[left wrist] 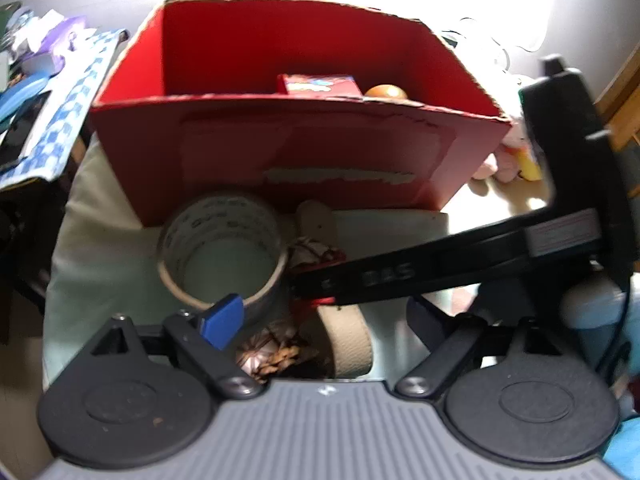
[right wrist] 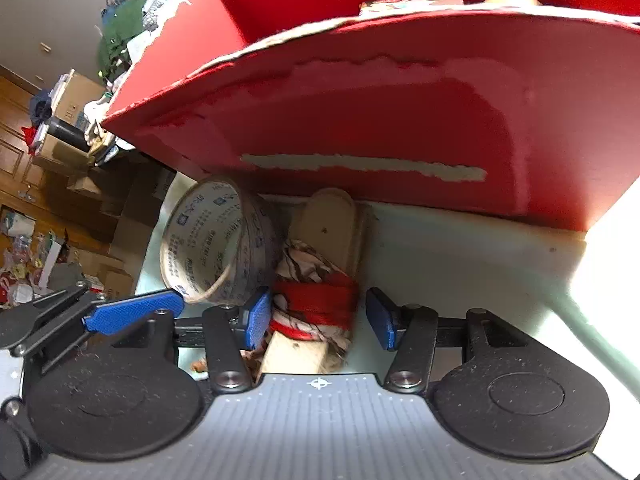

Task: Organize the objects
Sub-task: 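Close the right gripper on the beige strap wrapped in red scarf, then lift the strap with the right gripper over the red box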

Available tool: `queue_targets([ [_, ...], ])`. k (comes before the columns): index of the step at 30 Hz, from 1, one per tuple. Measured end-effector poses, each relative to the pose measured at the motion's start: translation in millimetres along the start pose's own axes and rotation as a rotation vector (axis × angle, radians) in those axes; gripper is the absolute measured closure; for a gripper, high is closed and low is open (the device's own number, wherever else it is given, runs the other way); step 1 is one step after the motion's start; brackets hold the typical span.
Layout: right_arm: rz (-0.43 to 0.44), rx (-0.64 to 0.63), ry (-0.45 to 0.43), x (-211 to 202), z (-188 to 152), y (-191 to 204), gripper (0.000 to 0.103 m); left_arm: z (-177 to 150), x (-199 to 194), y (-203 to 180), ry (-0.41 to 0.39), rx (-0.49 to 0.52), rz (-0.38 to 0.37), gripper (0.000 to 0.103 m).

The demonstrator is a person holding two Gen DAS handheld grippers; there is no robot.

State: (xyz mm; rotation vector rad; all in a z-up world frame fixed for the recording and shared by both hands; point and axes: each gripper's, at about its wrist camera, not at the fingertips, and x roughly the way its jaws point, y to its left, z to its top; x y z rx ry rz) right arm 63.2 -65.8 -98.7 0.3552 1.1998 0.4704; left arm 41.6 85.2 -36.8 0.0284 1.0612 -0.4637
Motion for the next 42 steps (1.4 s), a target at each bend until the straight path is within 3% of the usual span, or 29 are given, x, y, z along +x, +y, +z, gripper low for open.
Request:
queue_targets([
  [10,0.009,0.005,-0.005,-1.4,3.8,-9.6,0.059,10.6,1.7,1.3,0.021,0.033,-0.085,0.017],
  [23,0.031,0.109,-0.064,-37.5,-6.7,-42.1,0.060,21.2,31.5,-29.2,0.064,0.118,-0.126,0.018],
  [29,0.017,0.136,-0.105,-53.6,-11.7,-52.4,0.060,24.0,57.5,-47.9,0.117,0.138,-0.160,0.030],
  [36,-0.017,0.183,-0.158,-81.2,-22.8,-73.9,0.060,25.4,63.5,-70.9,0.120,0.173,-0.195,0.046],
  [42,-0.055,0.205,-0.234,-117.4,-35.0,-86.1,0.061,32.0,56.0,-94.2,0.108,0.223,-0.250,0.051],
])
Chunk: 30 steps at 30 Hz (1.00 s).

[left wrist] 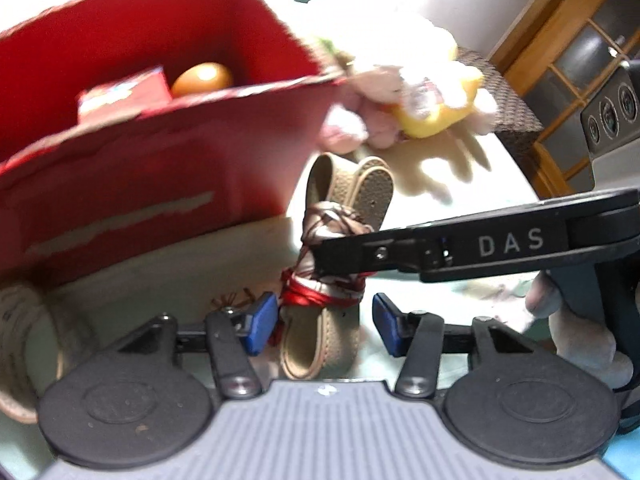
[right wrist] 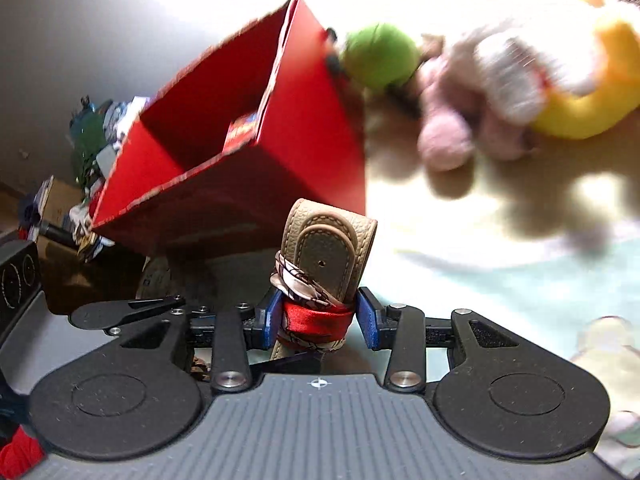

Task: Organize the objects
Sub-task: 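Lift the strap with the right gripper over the red box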

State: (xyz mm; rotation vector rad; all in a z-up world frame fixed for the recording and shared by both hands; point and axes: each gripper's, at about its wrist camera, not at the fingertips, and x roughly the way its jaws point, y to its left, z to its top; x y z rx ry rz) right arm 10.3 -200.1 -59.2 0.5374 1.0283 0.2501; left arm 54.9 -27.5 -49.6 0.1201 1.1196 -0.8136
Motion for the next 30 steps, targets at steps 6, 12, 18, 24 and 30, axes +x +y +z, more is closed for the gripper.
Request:
queue_targets([
  [6,-0.008,-0.035,-0.109,-44.9,3.6,-2.5,0.061,19.4,-20.5,-36.0,-0.071,0.126,-0.042,0.052],
  [12,0.003,-0.099,-0.223,-81.4,19.8,11.1,0.061,40.2,-53.7,-56.3,-0.185,0.209,-0.052,0.052],
  [18,0.048,-0.196,-0.297,-93.3,48.0,42.2,0.061,59.6,-97.7,-47.6,-0.307,0.213,-0.022,0.054],
  [24,0.123,-0.278,-0.300,-82.4,77.5,78.9,0.061,68.8,-132.5,-20.0,-0.398,0.177,0.030,0.054],
  [30,0.178,-0.374,-0.258,-51.6,103.2,127.7,0.062,75.4,-160.0,21.0,-0.454,0.112,0.117,0.054],
])
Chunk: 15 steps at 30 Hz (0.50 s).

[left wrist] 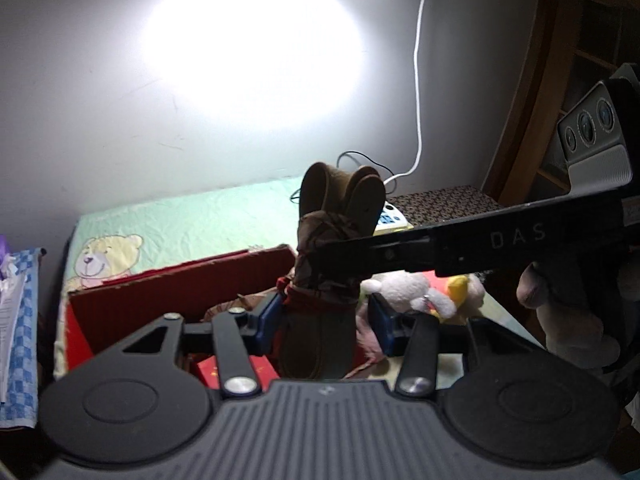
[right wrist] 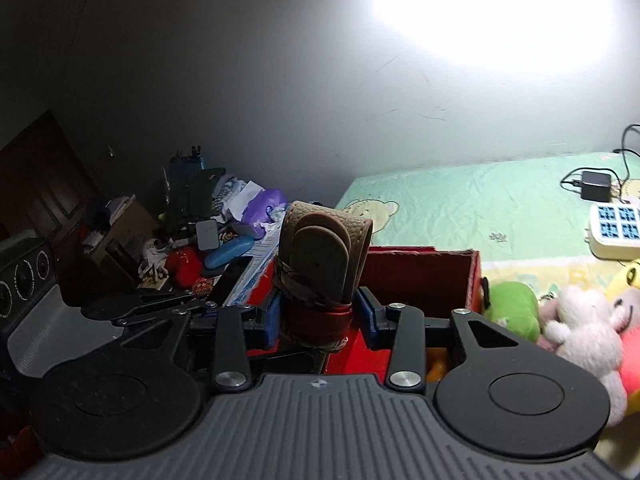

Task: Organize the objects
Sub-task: 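Lift the strap with the right gripper over the red box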

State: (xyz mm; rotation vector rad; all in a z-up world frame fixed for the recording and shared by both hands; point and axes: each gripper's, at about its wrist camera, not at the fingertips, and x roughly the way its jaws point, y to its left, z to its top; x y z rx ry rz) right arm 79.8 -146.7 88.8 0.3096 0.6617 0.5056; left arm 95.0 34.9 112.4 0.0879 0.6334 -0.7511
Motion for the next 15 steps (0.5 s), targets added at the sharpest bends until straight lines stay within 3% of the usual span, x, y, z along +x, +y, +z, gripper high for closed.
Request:
queue_targets([
  [8,0.031,-0.037,0.161,85.1,21.2,14.4,0.062,-5.4,16.2,66.2,0.048,-0.086,0.110,0.054],
  [15,0.013,-0.046,0.314,142.7,13.4,14.5,0.062,-35.2,50.3,106.1,0.153,-0.180,0.123,0.055],
])
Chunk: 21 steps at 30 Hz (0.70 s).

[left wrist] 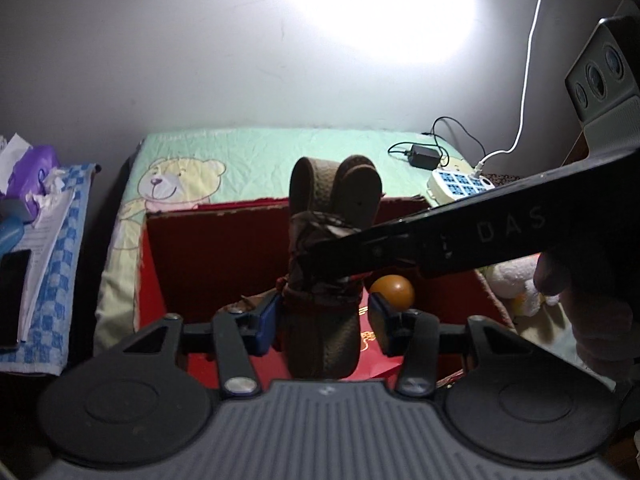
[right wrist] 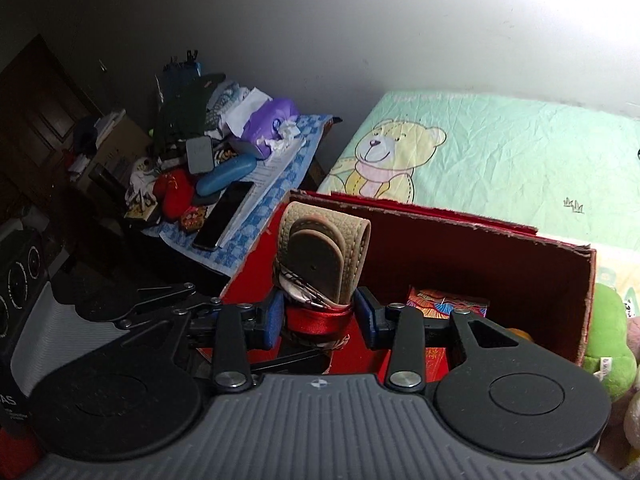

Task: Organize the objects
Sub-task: 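Lift the strap with the right gripper over the red box, then lower the strap into the red box and open the right gripper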

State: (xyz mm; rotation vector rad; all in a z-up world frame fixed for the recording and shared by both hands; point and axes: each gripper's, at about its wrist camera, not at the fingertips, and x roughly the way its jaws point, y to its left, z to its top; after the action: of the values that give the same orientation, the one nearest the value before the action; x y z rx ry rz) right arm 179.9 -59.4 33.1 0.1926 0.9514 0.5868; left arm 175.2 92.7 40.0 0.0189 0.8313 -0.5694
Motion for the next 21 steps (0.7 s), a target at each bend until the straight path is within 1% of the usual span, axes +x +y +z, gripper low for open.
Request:
queue_targets([
  [5,0.025,0.026,0.104,23.1,2.1,-9.2,0.064,-8.3,27.2,14.7,0.089,-0.048,-0.003,0.056],
  [8,0.017,0.032,0.161,33.6,4.2,-13.1,0.065,-10.9,40.7,21.0,0.127,-0.065,-0.018,0.056],
  [11,0.018,0.059,0.208,43.8,5.9,-21.3,0.065,-12.5,44.5,17.9,0.165,-0.070,-0.018,0.056],
  [17,0.042,0.132,0.261,65.1,6.9,-38.2,0.065,-12.8,63.5,26.5,0.233,-0.083,0.007,0.056],
  [21,0.042,0.147,0.288,76.3,5.7,-43.0,0.065,-13.4,75.5,29.7,0.277,-0.084,0.027,0.056],
])
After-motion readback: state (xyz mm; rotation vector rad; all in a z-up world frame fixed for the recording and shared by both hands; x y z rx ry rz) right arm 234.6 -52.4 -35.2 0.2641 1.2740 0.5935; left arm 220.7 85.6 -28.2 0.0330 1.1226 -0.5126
